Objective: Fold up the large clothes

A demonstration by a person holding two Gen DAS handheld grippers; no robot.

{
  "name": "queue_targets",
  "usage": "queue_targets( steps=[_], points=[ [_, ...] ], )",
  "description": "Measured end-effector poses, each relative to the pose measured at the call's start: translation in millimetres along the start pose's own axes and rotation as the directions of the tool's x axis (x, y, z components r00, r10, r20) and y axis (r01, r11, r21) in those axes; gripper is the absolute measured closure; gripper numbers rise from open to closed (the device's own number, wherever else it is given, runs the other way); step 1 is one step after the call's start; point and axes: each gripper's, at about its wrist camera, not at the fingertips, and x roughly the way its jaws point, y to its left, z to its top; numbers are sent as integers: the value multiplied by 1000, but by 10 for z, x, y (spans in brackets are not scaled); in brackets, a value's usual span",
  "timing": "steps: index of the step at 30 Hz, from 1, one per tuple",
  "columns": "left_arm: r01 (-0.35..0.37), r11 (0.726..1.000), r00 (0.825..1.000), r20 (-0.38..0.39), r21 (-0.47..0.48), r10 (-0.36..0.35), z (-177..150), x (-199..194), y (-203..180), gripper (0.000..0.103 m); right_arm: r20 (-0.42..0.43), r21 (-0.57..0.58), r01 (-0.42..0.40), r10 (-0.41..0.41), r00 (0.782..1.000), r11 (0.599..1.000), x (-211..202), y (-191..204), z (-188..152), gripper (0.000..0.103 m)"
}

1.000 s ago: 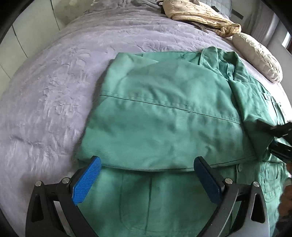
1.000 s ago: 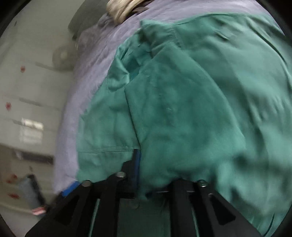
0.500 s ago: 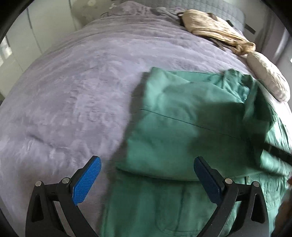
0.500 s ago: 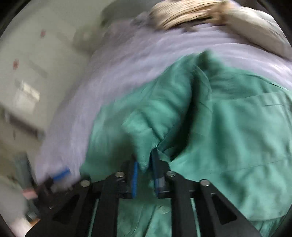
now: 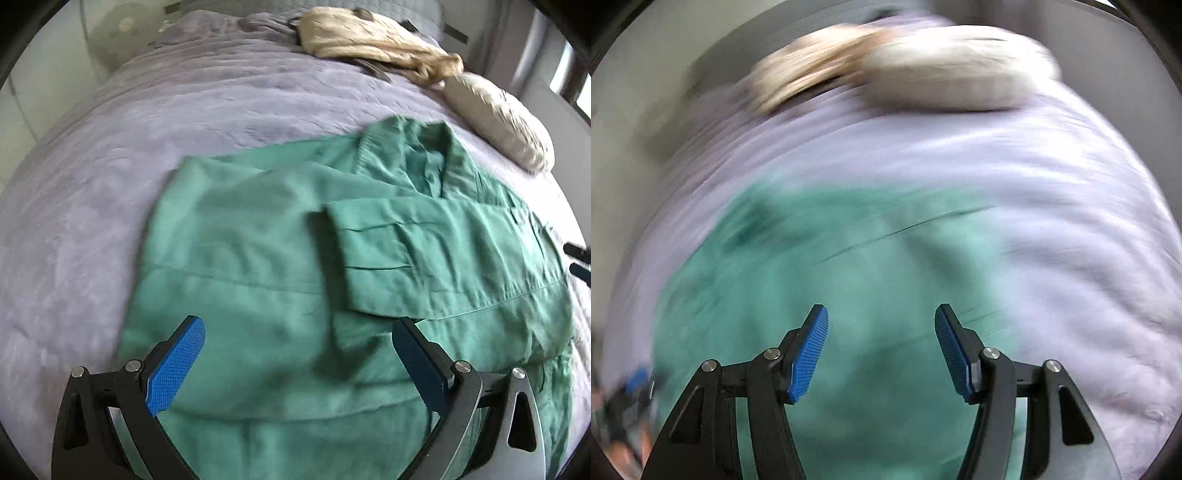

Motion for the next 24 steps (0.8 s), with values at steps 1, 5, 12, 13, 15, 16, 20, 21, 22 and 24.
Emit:
queue_targets(
  steps=[1,5,12,13,15,16,20,21,22,24],
  points=[
    [-1,1000,1000,-5,6,1,5,37,-50,1,-16,66,-14,15,1000,998,83,-199,88,39],
    [-22,1000,1000,-22,13,22,17,123,-181,1,-145,192,-119,148,978,974,531,-543,246,39],
    [-54,996,999,-6,66,54,91,201,-414,1,-102,-7,-113,111,989,994,401,-401,295,100],
    [-55,996,998,-1,64,56,117,223,-435,1,-120,6,-94,94,988,996,462,-483,270,100],
    [-62,997,998,2,53,62,176,245,-433,1,-139,61,-38,46,989,997,576,-726,210,103],
    [-54,998,999,5,43,54,209,238,-408,1,-138,94,-43,56,989,995,587,-830,172,103],
    [-28,998,999,28,51,27,395,232,-299,1,-128,138,-123,141,982,983,430,-954,74,103],
    [-2,999,1000,12,53,1,458,275,-269,1,-124,136,-143,160,979,980,372,-966,57,99],
    [37,998,999,-13,47,-36,520,341,-244,1,-122,138,-171,188,974,976,333,-965,44,99],
    [86,996,995,-48,18,-86,609,463,-199,24,-122,172,-249,271,955,953,293,-968,33,97]
  ],
)
